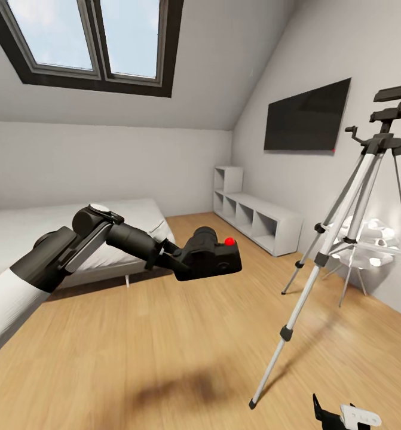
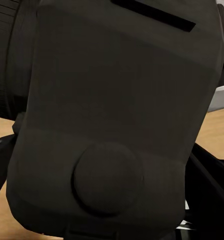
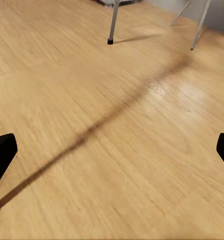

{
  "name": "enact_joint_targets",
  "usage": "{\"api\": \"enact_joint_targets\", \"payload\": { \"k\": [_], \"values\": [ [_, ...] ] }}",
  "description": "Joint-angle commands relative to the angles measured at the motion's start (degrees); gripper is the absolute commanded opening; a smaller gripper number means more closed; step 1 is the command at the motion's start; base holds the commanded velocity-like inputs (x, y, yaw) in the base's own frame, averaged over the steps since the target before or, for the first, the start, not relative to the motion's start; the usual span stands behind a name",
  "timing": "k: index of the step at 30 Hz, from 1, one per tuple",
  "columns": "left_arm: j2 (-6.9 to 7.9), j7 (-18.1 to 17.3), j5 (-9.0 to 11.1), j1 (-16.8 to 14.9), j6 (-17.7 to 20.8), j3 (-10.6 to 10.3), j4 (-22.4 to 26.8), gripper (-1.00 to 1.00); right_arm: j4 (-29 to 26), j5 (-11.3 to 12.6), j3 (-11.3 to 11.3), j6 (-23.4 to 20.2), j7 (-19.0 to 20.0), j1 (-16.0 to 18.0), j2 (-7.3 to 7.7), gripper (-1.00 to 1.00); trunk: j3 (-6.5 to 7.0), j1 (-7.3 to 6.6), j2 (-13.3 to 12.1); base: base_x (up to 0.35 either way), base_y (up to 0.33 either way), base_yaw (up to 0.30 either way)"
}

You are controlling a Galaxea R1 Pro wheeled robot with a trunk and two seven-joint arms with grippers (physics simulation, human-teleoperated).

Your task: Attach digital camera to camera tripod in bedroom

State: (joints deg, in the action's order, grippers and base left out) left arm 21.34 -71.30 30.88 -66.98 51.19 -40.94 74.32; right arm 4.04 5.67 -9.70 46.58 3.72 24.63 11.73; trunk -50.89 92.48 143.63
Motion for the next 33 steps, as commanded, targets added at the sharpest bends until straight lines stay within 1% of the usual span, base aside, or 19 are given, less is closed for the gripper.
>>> {"api": "enact_joint_targets", "payload": {
  "k": [1,10,31,33],
  "values": [
    [0.09,0.1,0.3,-0.1,0.4,-0.1,-0.1,-1.00,0.2,0.6,0.0,0.3,0.4,0.1,-0.02,1.00,0.16,-0.04,0.0,0.000,0.000,0.000],
    [0.34,0.0,0.3,-0.1,0.4,-0.1,-0.8,-1.00,0.3,0.6,0.0,0.1,0.3,-0.2,-0.12,1.00,2.16,-0.27,-0.1,0.000,0.000,0.000],
    [0.36,0.0,0.3,-0.1,0.4,-0.1,-1.1,-1.00,0.4,0.6,0.0,0.1,0.2,-0.2,-0.21,1.00,6.81,-0.81,-0.4,0.000,0.000,0.000],
    [0.36,0.1,0.3,-0.1,0.4,-0.1,-1.1,-1.00,0.4,0.6,0.0,0.1,0.2,-0.2,-0.22,1.00,7.17,-1.25,-1.2,0.000,0.000,0.000]
  ]
}}
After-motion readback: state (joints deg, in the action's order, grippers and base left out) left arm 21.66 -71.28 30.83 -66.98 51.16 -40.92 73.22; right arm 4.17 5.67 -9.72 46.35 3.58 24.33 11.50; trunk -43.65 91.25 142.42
